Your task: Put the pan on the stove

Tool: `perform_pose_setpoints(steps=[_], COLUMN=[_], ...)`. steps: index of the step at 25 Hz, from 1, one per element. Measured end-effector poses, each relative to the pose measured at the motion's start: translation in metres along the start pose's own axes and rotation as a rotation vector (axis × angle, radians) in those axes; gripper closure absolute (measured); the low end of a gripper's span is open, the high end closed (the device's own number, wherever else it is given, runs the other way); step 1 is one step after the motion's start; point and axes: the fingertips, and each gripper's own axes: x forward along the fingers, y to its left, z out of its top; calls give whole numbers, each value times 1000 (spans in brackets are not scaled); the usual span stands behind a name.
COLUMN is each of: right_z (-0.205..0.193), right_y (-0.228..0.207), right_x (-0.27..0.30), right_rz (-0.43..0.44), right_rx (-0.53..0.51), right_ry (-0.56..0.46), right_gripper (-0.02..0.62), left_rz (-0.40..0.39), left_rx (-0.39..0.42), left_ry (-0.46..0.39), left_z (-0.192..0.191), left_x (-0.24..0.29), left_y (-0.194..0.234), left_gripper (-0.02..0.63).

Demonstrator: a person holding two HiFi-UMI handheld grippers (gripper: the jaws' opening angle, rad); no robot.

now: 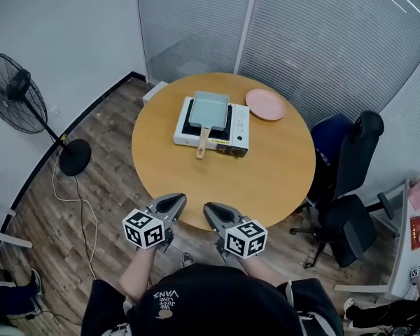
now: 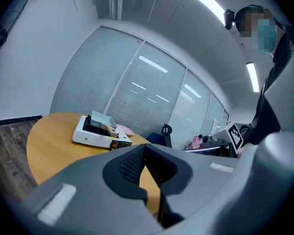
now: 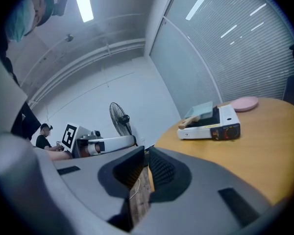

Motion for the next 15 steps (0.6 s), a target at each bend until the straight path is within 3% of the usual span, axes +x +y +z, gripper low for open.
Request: perform_pose_setpoints(steps=[15], right_z=[-20], right_y=[-27], right_x=[-79], right_rz=[97], right_rx=[-50], right_ry=[84], right_gripper=[574], left_rz=[180], left_rx=[-1], left_ry=[-59], left_z=[-33], left_x=[19], left_y=[-80], left_gripper=[595])
